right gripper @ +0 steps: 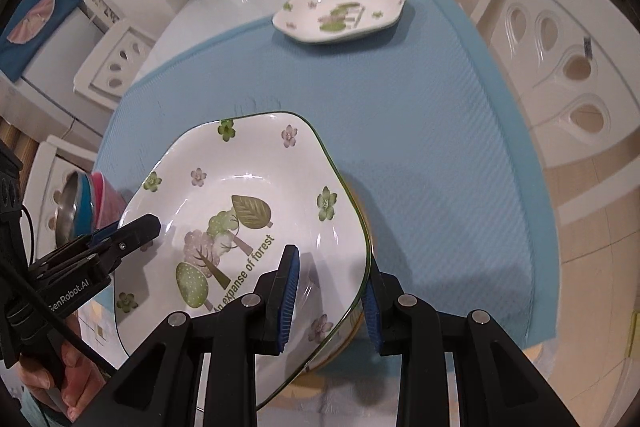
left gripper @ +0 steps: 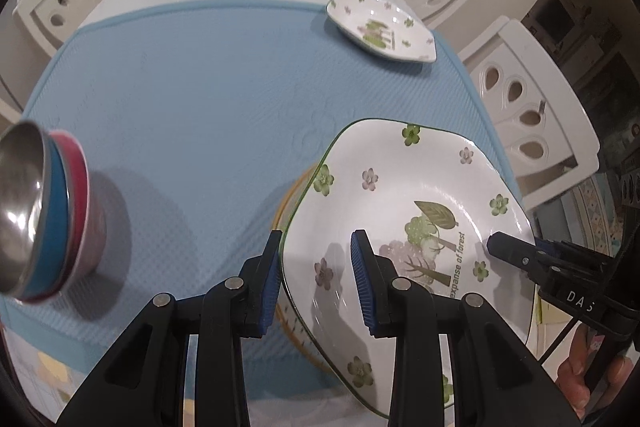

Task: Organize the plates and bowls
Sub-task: 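Carry the hexagonal plate and lower it onto the Sunflower plate with both tools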

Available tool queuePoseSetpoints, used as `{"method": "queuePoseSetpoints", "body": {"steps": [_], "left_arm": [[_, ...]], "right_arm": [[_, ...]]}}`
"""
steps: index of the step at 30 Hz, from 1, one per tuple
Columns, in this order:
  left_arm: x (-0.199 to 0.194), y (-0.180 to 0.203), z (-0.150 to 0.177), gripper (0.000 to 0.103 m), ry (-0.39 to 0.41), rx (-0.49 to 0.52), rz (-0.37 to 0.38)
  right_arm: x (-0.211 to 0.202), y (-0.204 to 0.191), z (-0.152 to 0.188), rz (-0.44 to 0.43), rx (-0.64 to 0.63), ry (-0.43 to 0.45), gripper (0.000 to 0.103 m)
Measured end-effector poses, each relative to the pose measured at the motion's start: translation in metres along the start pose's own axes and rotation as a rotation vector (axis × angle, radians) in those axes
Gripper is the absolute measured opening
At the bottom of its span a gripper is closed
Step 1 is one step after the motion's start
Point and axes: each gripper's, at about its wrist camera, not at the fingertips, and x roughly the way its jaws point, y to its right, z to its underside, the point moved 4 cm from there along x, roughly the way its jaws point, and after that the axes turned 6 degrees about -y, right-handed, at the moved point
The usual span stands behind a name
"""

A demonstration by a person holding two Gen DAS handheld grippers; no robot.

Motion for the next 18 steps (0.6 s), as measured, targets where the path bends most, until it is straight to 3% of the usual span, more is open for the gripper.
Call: {"method": "queuePoseSetpoints", "body": {"steps": [9, 18], "left_arm": [[0.013, -0.007, 0.020, 0.030, -0.021, 0.005, -0.006], [0.019, -0.008, 0.019, 0.030, -0.016, 0.015, -0.027]], "right_arm": [[0.023, 0.002, 0.019, 0.023, 0.011, -0.037, 0.029], [0.025, 0.000, 0.016, 0.032, 0.022, -0.015, 0.029]]}}
